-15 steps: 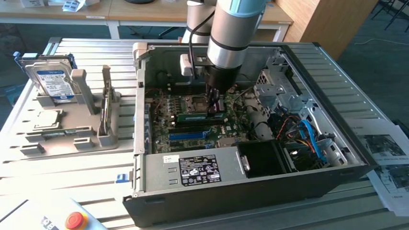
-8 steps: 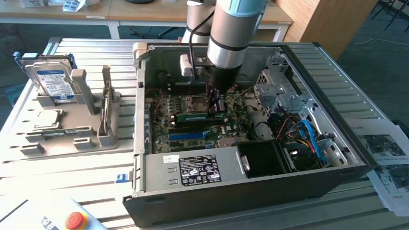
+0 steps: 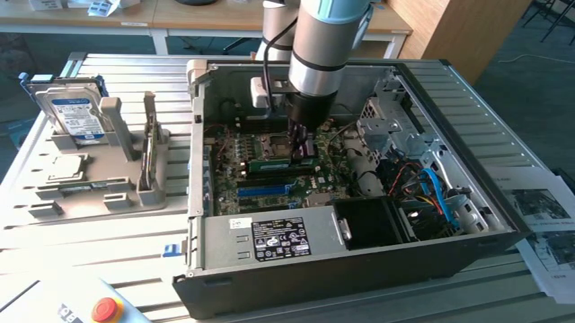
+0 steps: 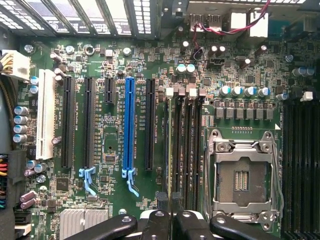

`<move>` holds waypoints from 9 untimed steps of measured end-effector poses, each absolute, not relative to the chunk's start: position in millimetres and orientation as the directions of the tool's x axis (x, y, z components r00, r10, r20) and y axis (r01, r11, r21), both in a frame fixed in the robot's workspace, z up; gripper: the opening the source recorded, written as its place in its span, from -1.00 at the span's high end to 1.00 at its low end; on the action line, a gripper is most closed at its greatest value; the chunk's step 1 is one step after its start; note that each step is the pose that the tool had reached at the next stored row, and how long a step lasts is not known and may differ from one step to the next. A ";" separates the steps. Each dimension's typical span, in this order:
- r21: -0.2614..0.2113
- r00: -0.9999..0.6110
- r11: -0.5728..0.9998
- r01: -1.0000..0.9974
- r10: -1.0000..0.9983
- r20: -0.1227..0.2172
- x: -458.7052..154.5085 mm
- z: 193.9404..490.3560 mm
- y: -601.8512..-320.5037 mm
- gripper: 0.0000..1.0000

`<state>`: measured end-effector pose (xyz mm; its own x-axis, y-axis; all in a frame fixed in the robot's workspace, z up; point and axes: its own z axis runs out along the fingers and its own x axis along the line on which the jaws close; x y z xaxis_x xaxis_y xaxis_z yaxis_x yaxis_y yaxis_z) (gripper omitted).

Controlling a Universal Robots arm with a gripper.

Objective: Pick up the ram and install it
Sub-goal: 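Insert the ram into the slot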

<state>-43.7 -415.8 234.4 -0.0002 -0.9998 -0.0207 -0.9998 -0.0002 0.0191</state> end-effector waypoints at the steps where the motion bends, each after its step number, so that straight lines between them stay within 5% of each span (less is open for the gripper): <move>1: 0.019 0.000 0.000 -1.000 -1.000 -0.021 -43.8 234.4 -415.8 0.76; 9: 0.017 0.000 0.000 -1.000 -1.000 -0.021 -46.2 234.4 -415.8 0.76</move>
